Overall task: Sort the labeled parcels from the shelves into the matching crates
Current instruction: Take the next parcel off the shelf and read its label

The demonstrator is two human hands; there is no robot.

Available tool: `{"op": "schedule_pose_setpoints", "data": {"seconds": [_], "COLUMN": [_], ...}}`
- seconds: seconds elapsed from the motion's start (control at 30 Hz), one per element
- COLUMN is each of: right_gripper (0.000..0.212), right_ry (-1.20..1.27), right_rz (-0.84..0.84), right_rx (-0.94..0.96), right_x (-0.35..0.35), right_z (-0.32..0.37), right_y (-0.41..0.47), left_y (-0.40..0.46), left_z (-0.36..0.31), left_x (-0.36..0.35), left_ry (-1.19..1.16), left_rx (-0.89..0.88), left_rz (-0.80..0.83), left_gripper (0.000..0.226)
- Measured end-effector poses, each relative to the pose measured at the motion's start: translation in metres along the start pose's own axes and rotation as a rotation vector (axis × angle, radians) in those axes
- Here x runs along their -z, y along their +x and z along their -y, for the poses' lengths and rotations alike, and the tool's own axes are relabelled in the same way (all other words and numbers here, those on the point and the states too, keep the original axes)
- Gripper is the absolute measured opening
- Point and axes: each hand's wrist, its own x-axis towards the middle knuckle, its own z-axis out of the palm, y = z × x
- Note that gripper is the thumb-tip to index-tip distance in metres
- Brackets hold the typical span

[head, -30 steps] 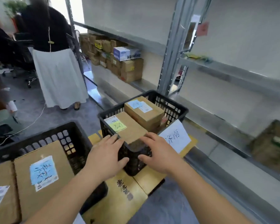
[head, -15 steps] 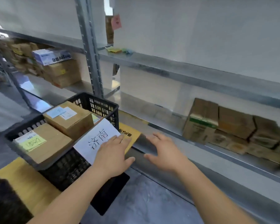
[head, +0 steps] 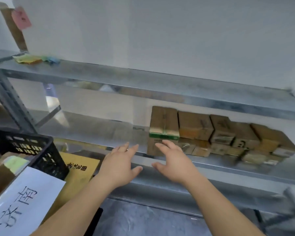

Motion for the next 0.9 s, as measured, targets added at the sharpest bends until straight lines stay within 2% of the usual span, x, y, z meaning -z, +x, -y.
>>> {"op": "schedule_pose_setpoints", "data": {"seconds": [0.23, 0.43, 0.6, 0.7, 0.8, 0.9], "right_gripper": [0.074, 0.077, 0.081, 0.077, 0.068, 0.056], "right_ry": [0.053, 0.092, 0.112, 0.148, 0.211, 0.233], "right_rz": [-0.066, -0.002, 0.071, 0.057, -0.020, -0.091], "right_rx": [-0.207, -0.353, -0.388, -0.369, -0.359, -0.364], "right_x": [0.024, 0.018, 0.013, 0.013, 0.012, 0.009], "right_z": [-0.043, -0.066, -0.079, -0.086, -0.089, -0.087], "right_y": [0.074, 0.122, 0.139, 0.147, 0.154, 0.154], "left_y": [0.110, 0.181, 0.218, 0.233, 0.238, 0.230], "left_z": [-0.006, -0.007, -0.009, -0.011, -0.013, -0.014], "left_x": [0.000, -0.010, -0.034, -0.048, -0.058, -0.063], "left_ry": [-0.086, -0.099, -0.128, -0.154, -0.296, -0.381], "left_rx": [-0.106, -0.177, -0.180, -0.181, -0.153, -0.090], "left_rz": [0.101, 0.198, 0.241, 0.231, 0.182, 0.059], "left_gripper": [0.085, 0.081, 0.082, 0.079, 0.077, 0.059]}}
